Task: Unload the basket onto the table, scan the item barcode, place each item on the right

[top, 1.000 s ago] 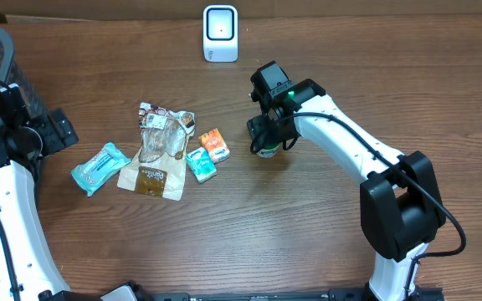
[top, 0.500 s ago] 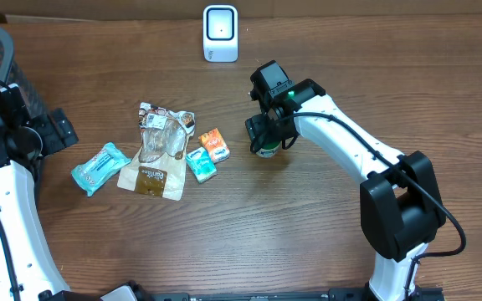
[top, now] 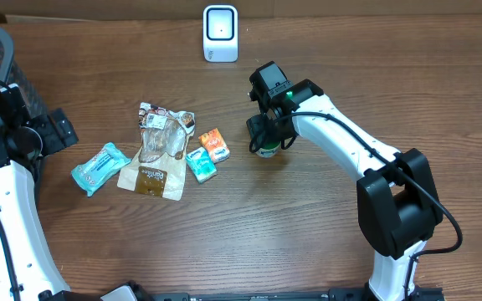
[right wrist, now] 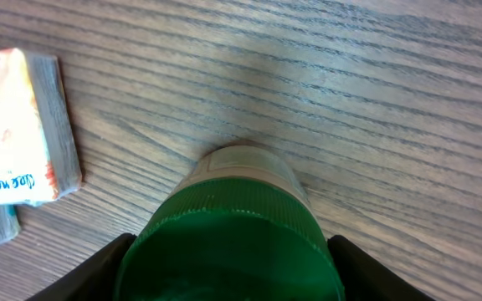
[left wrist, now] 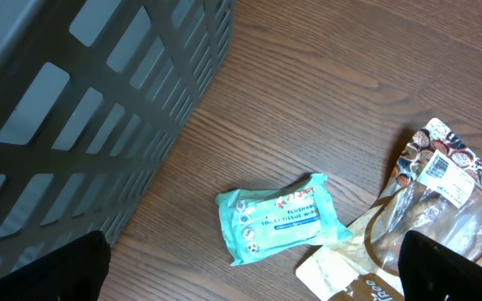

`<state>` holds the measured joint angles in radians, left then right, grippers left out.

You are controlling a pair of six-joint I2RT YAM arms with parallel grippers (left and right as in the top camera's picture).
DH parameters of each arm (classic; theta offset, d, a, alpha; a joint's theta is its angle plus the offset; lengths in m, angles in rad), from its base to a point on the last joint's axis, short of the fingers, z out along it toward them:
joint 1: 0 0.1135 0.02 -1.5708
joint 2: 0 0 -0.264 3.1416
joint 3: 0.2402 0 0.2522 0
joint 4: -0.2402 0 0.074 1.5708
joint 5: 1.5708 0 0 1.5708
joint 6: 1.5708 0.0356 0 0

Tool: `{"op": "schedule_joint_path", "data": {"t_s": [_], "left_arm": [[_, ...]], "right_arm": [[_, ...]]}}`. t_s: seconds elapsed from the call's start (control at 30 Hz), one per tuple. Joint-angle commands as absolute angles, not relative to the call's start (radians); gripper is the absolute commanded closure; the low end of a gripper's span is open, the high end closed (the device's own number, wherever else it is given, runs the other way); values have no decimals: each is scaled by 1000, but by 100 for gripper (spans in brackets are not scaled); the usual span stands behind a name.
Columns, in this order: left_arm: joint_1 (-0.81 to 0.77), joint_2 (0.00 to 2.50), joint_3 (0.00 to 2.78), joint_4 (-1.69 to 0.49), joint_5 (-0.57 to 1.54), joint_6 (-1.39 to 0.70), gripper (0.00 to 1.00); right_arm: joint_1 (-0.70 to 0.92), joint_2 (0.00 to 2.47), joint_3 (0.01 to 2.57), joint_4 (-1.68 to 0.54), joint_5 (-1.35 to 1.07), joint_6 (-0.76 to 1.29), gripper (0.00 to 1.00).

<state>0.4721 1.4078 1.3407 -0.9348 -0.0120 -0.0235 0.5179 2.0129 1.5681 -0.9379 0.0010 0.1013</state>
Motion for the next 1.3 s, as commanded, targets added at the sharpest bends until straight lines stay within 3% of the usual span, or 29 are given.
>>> {"op": "schedule_joint_path", "data": {"t_s": [0.0, 0.2, 0.4, 0.83, 1.27], "left_arm": [[484, 1395, 1345, -930, -26, -30, 0], [484, 1395, 1345, -930, -26, -30, 0], [484, 1395, 1345, -930, -26, -30, 0], [484, 1395, 1345, -930, -26, -30, 0], [484, 1395, 1345, -930, -26, -30, 0]], "right_arm": [[522, 2020, 1571, -931, -3, 111, 43], [504, 2009, 1612, -943, -147, 150, 55], [427, 1925, 1657, -952, -459, 149, 57], [160, 1789, 1671, -888, -1372, 177, 56], [127, 1789, 1671, -860, -1415, 289, 56]]}}
